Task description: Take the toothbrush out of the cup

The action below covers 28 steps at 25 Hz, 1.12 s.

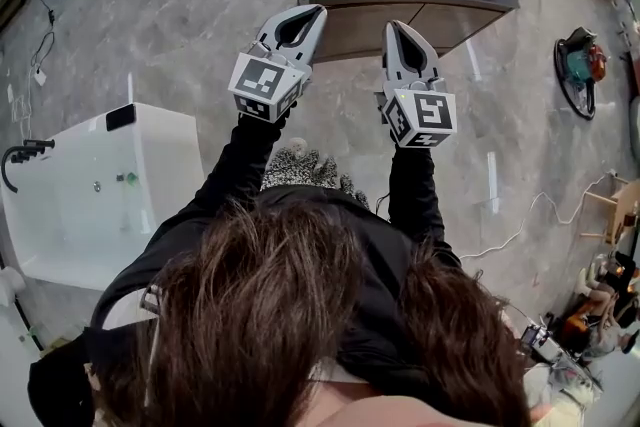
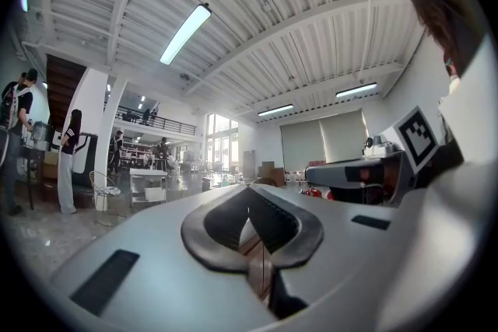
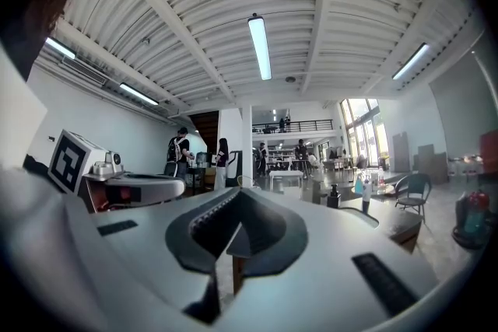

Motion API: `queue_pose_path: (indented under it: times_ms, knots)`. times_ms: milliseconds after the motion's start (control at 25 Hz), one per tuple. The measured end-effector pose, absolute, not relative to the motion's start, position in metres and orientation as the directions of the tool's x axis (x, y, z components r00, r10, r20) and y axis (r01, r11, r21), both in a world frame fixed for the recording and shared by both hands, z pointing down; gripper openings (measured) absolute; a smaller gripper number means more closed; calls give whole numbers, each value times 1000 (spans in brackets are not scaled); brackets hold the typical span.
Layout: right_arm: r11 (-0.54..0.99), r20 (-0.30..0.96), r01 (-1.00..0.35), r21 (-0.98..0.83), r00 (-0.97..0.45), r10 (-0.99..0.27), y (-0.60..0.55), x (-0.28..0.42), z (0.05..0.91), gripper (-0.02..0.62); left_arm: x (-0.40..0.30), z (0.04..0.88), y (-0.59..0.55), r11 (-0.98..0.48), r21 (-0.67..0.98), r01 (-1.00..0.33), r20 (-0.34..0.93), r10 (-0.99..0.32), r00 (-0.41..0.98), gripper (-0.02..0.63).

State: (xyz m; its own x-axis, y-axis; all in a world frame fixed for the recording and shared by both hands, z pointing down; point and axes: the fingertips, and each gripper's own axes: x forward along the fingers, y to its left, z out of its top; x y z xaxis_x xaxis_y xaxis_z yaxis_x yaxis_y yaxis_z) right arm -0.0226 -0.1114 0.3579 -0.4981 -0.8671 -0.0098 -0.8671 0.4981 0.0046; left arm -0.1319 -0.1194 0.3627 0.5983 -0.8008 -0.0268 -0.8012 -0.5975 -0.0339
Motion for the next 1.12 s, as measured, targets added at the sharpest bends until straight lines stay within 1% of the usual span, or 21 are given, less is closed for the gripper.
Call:
queue_pose_path:
  times_ms: [280,640,840,1120]
  knots:
    - [489,-4,-872,8,-489,-872,-150,-30,358,5,-134,369,-154,-617,-27,-786,-14,-786,618,8]
    - [467,-30,-884,25,-468,-883,-212,-41,346,5,-144,345,-217,-634,-66,-771,-72,-768,637,8]
    - [468,-31,-883,30,-469,-883,-241,-52,345,5,-154,339,-249,-632,-63,-772,-90,-767,635,8]
    - [481,-25,-877,25,-481,-876,-266,-55,349,5,-160,343,-275,-614,-54,-788,-77,-784,616,8]
